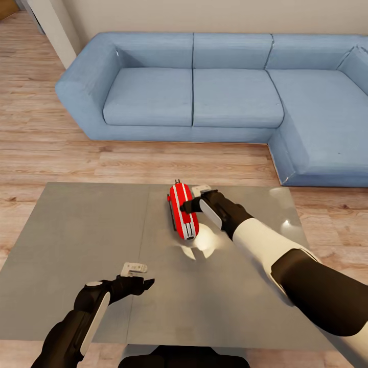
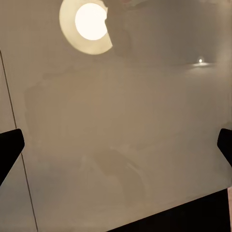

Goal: Turn on the radio receiver that's on the table in the living room.

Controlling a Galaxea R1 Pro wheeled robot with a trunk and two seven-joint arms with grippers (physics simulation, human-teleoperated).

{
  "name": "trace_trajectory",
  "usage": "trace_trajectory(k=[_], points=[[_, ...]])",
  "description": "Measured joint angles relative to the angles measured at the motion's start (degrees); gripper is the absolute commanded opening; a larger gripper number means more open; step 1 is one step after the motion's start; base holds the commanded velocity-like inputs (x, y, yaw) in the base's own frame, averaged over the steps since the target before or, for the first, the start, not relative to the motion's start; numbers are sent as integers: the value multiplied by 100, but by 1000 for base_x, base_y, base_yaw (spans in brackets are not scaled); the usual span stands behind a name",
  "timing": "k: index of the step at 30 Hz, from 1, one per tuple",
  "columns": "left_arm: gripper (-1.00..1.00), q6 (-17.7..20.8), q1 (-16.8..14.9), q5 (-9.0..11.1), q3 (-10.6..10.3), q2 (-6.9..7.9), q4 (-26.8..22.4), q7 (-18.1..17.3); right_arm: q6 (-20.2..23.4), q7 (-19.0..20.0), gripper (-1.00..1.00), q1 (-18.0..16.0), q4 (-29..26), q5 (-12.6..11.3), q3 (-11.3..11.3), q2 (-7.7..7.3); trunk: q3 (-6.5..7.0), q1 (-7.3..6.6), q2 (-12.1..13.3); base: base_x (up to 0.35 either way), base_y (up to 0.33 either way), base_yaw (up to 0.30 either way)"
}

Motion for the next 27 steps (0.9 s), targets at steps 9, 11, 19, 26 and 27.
trace_trajectory(k=[9, 11, 19, 26, 27], points=[[100, 0, 0, 0, 0, -1, 0, 0, -197, 10, 100, 197, 49, -3, 42, 0, 0, 0, 0, 0, 0, 0], [100, 0, 0, -1, 0, -1, 0, 0, -210, 10, 100, 208, 51, -3, 46, 0, 0, 0, 0, 0, 0, 0], [100, 0, 0, -1, 0, -1, 0, 0, -225, 10, 100, 220, 53, -4, 45, 0, 0, 0, 0, 0, 0, 0], [100, 0, 0, -1, 0, -1, 0, 0, -227, 10, 100, 226, 53, -3, 45, 0, 0, 0, 0, 0, 0, 0], [100, 0, 0, -1, 0, -1, 0, 0, -236, 10, 100, 237, 53, -3, 47, 0, 0, 0, 0, 0, 0, 0]])
